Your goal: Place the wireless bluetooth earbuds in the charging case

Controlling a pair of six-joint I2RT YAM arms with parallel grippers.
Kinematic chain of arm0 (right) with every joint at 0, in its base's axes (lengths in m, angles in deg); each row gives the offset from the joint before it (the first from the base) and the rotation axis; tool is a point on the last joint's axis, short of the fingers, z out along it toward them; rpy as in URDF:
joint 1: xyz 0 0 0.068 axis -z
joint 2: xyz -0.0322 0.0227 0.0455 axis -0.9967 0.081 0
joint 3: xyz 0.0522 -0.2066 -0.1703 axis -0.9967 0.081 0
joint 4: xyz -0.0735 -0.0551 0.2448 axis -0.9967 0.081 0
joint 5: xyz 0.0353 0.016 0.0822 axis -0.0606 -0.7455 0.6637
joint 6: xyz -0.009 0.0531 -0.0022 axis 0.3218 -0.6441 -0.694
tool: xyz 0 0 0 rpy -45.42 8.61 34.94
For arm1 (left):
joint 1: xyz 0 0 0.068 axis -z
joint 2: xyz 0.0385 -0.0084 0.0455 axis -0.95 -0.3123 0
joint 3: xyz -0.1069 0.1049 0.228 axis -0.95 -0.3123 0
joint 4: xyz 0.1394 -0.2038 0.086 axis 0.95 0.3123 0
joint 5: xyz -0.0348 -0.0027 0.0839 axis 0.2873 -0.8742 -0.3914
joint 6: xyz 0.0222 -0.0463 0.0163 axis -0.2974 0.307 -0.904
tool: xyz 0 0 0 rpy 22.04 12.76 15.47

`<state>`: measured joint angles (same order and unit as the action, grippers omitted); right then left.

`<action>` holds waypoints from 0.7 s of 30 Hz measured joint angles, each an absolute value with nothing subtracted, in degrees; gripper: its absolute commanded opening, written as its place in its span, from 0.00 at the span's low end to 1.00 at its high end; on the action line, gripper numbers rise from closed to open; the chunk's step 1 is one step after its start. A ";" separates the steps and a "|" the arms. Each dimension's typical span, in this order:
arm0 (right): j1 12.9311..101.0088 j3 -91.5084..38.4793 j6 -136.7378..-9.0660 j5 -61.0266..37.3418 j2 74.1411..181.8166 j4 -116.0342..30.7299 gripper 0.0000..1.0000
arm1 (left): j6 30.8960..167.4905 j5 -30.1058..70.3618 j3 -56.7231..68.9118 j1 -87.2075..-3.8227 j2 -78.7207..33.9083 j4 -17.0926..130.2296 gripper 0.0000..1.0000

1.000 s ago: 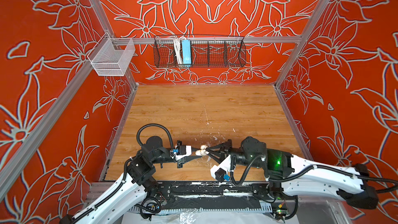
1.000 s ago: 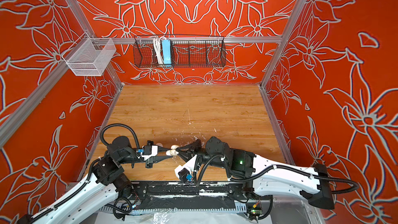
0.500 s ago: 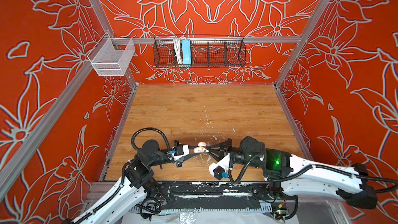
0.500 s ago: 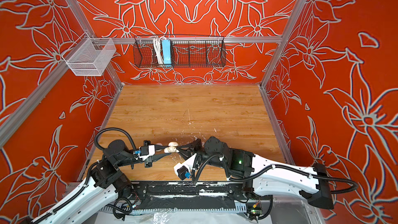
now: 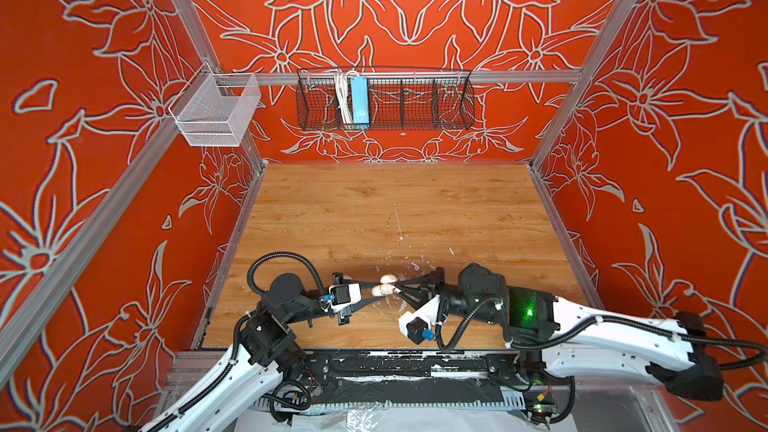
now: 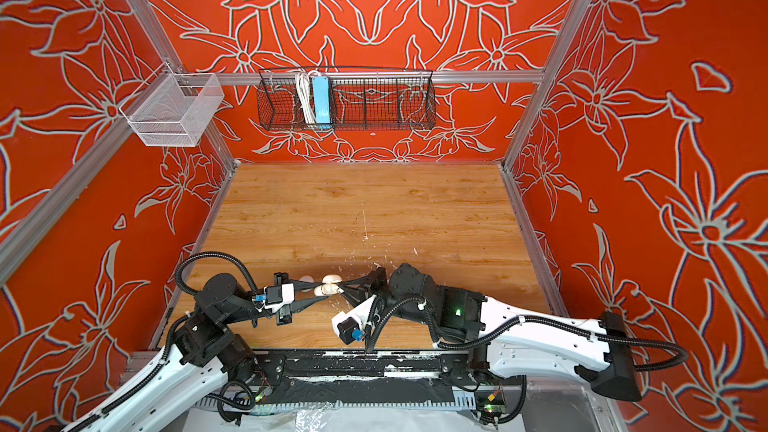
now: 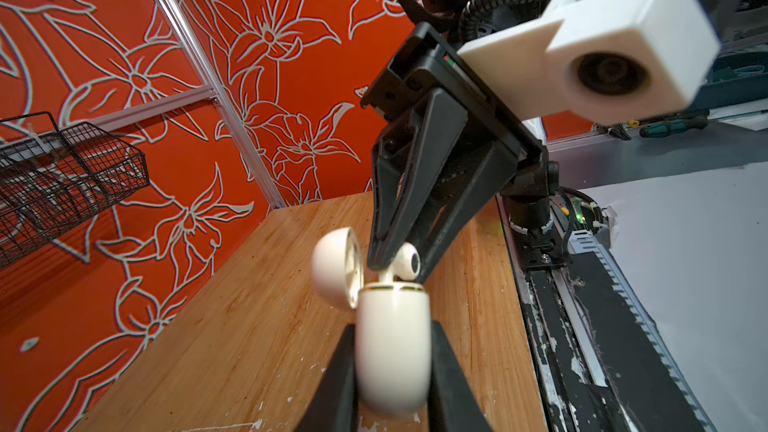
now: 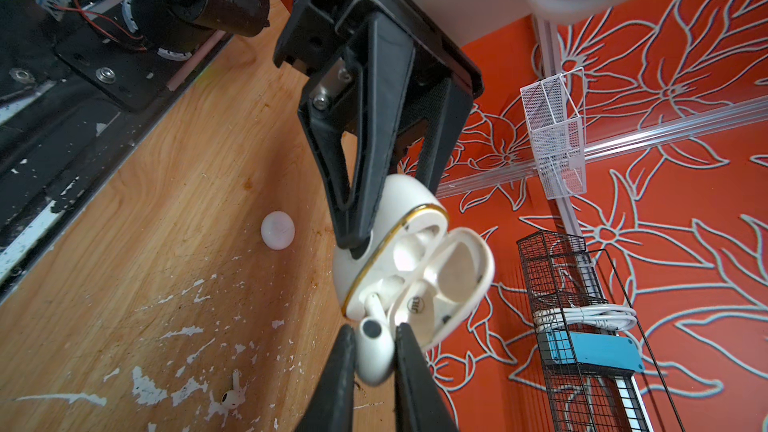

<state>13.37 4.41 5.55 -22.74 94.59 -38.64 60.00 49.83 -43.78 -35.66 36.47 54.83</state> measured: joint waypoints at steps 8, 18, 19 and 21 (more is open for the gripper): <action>13.37 2.49 1.51 -22.93 96.89 -37.40 0.17 | 59.19 49.13 -45.57 -35.71 37.04 52.01 0.00; 13.37 0.65 -2.21 -24.46 100.38 -37.07 0.29 | 58.29 46.98 -47.82 -35.82 39.73 51.09 0.00; 13.37 0.32 -2.54 -24.66 100.75 -37.00 0.30 | 58.29 46.77 -47.82 -35.84 39.73 51.01 0.00; 13.37 0.02 -3.08 -24.94 101.30 -36.87 0.31 | 58.29 46.55 -47.84 -35.86 39.70 50.79 0.00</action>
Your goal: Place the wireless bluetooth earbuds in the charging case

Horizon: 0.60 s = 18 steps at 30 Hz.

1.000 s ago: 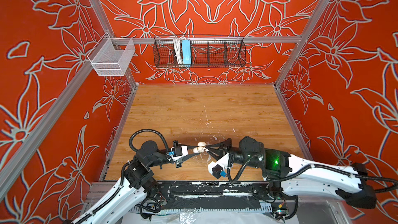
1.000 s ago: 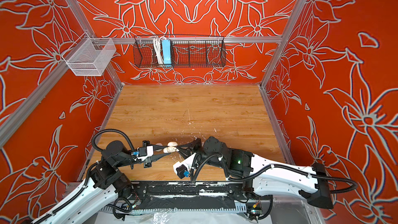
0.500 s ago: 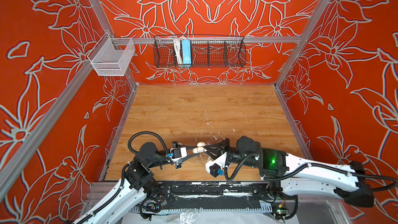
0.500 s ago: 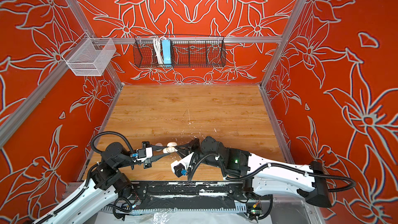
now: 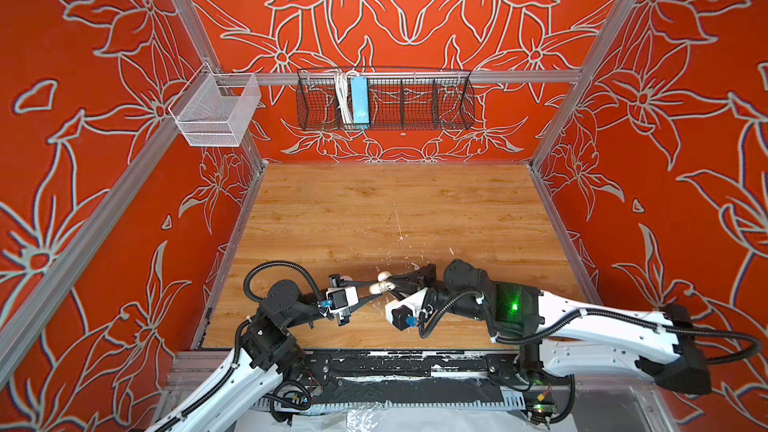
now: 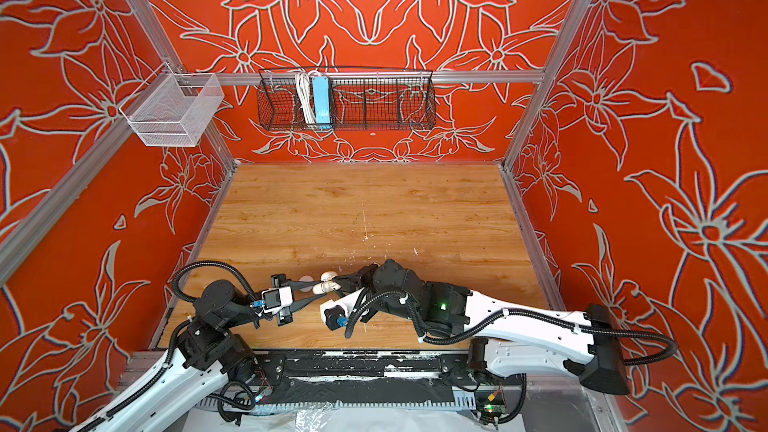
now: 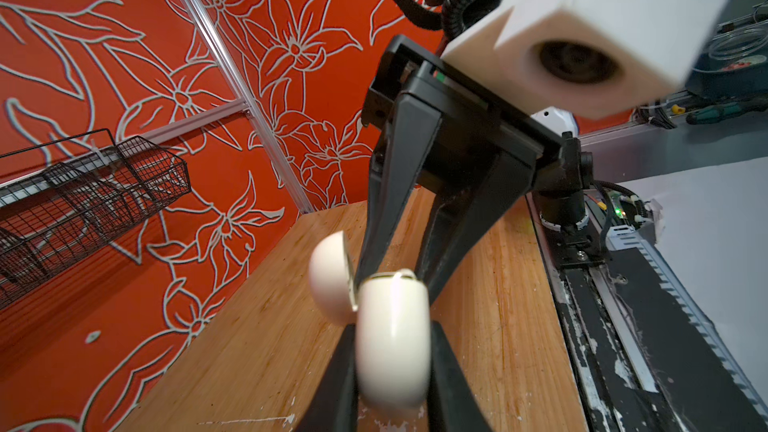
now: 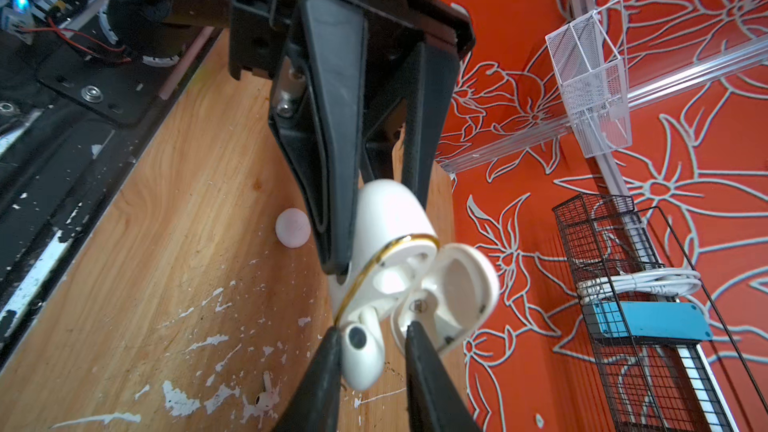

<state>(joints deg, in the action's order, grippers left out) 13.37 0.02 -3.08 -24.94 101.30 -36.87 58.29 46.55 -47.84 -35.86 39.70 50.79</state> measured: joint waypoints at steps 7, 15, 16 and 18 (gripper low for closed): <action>13.32 -0.05 -4.53 -25.51 102.55 -37.83 0.35 | 58.64 46.39 -47.95 -35.75 39.75 49.41 0.00; 13.37 0.46 -6.30 -27.87 98.31 -38.67 0.51 | 60.63 44.82 -47.95 -35.66 40.19 48.69 0.00; 13.37 0.89 -6.45 -28.48 97.26 -38.91 0.52 | 61.11 44.45 -47.95 -35.64 40.19 48.38 0.00; 13.37 1.92 -7.00 -29.27 95.05 -39.10 0.55 | 62.45 43.73 -47.97 -35.58 40.19 47.75 0.00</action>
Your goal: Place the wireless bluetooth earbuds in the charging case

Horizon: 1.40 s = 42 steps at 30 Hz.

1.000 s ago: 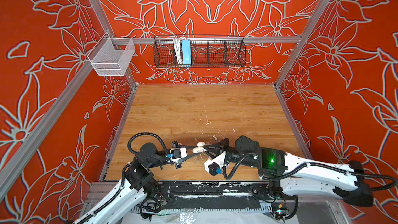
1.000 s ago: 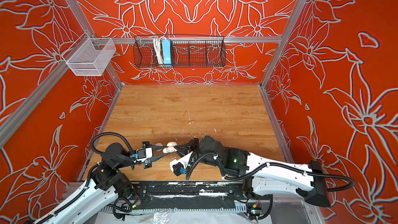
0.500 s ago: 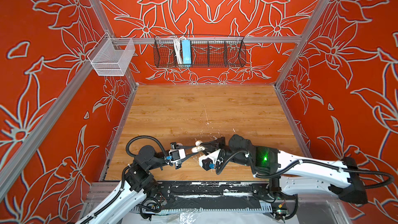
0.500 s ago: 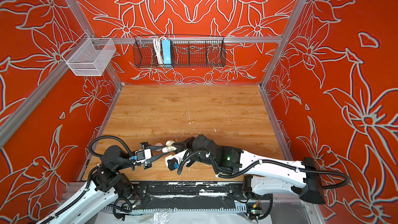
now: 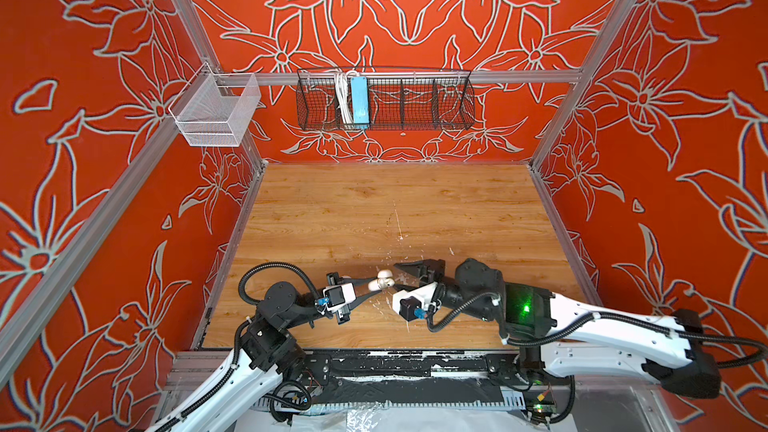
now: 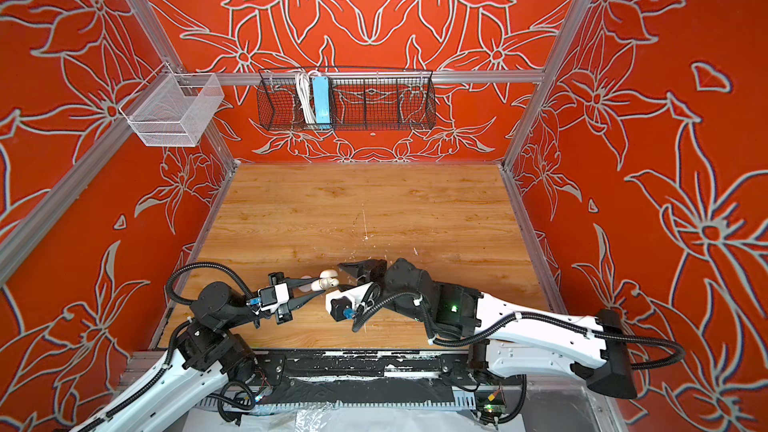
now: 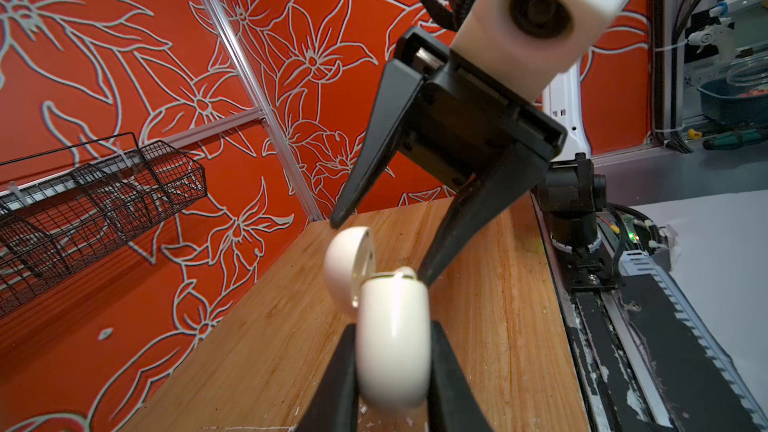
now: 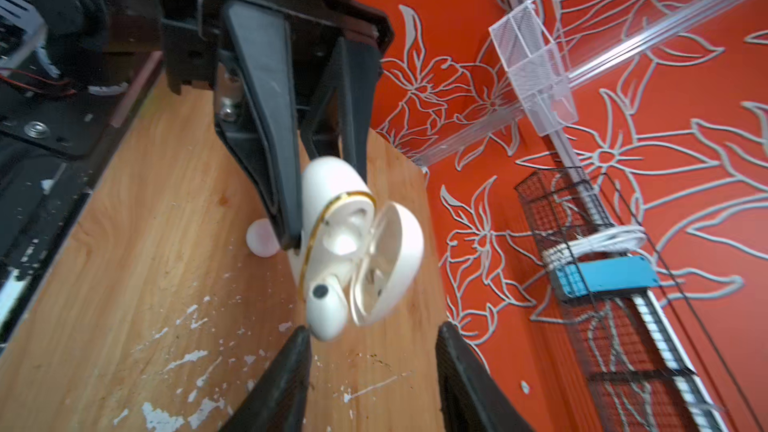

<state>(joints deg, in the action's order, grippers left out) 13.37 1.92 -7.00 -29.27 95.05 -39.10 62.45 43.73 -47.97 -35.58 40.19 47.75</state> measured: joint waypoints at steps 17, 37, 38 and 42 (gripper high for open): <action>13.39 5.99 -25.84 -22.76 81.24 -46.77 0.20 | 81.59 38.64 -49.37 -35.36 37.69 33.04 0.00; 13.37 3.87 -40.74 -21.23 91.22 -54.99 0.19 | 88.83 38.39 -48.98 -35.36 37.98 28.08 0.00; 13.39 3.67 -40.83 -21.25 91.27 -55.06 0.19 | 88.83 38.64 -48.96 -35.36 37.98 28.08 0.00; 13.39 2.75 -41.07 -21.21 91.99 -55.10 0.19 | 88.83 39.88 -48.39 -35.36 37.96 28.17 0.00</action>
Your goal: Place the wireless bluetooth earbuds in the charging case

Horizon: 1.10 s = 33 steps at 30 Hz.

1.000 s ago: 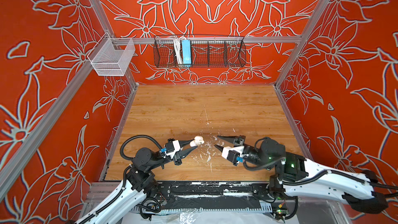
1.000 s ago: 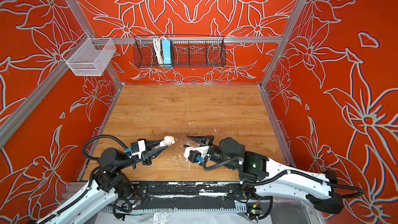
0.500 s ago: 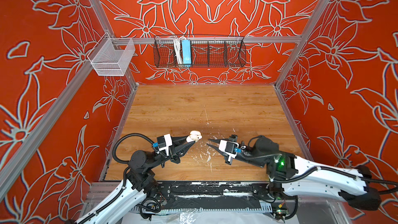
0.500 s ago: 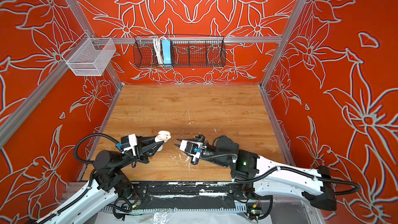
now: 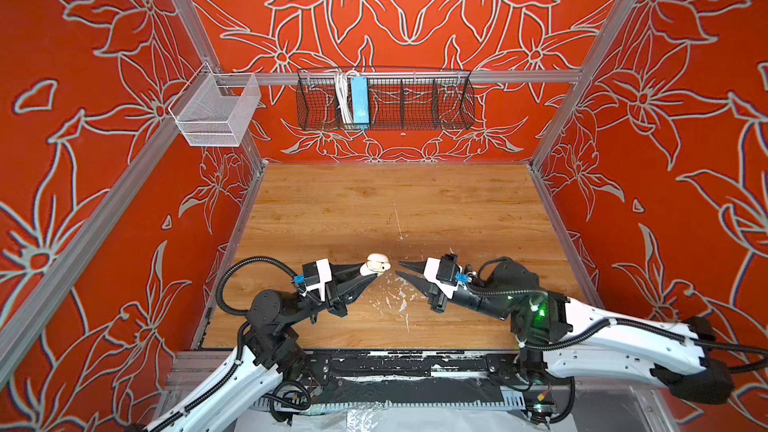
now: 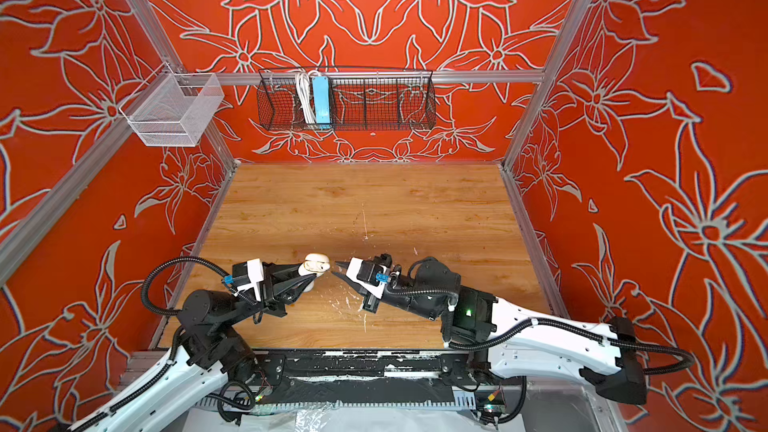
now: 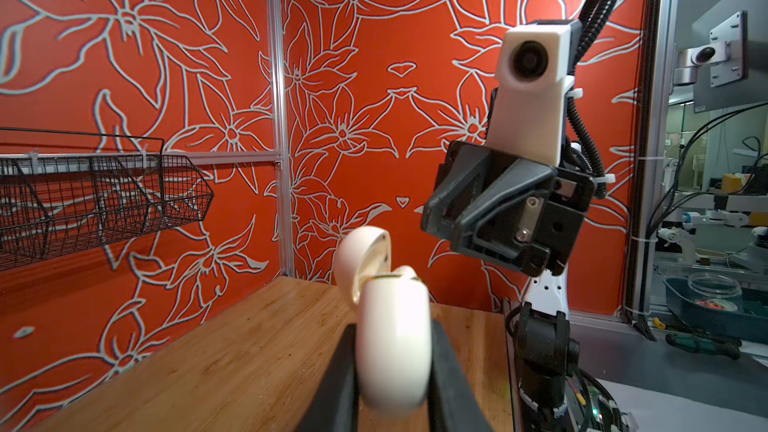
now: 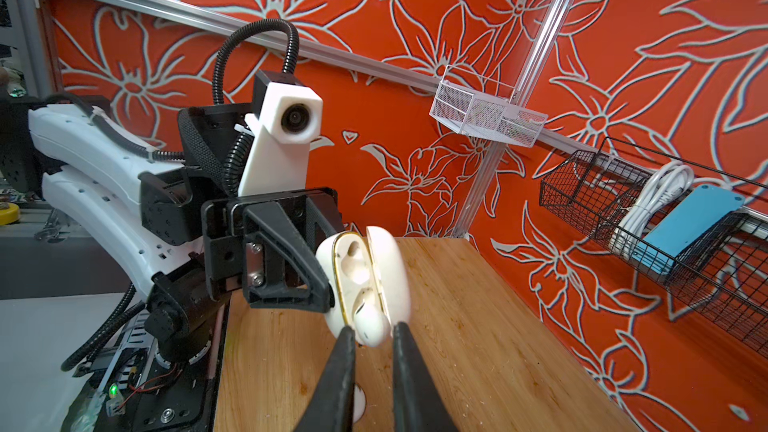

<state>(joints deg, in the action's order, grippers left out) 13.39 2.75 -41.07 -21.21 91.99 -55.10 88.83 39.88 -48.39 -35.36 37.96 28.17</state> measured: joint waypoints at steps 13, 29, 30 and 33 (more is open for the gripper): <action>13.39 0.94 -41.95 -19.94 96.06 -53.97 0.17 | 88.83 41.48 -47.21 -35.36 37.76 28.10 0.00; 13.63 -0.05 -42.12 -20.57 94.13 -50.99 0.26 | 88.78 41.50 -47.16 -35.36 37.61 28.60 0.00; 13.63 -0.07 -42.12 -20.55 93.41 -50.99 0.26 | 88.76 41.50 -47.16 -35.36 37.61 28.63 0.00; 13.63 -0.31 -42.14 -20.09 92.23 -50.82 0.25 | 88.70 41.50 -47.16 -35.36 37.61 28.67 0.00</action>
<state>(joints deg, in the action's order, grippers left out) 13.63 -0.31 -42.14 -20.09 92.23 -50.82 88.70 41.50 -47.16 -35.36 37.61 28.67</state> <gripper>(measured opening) 0.254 0.233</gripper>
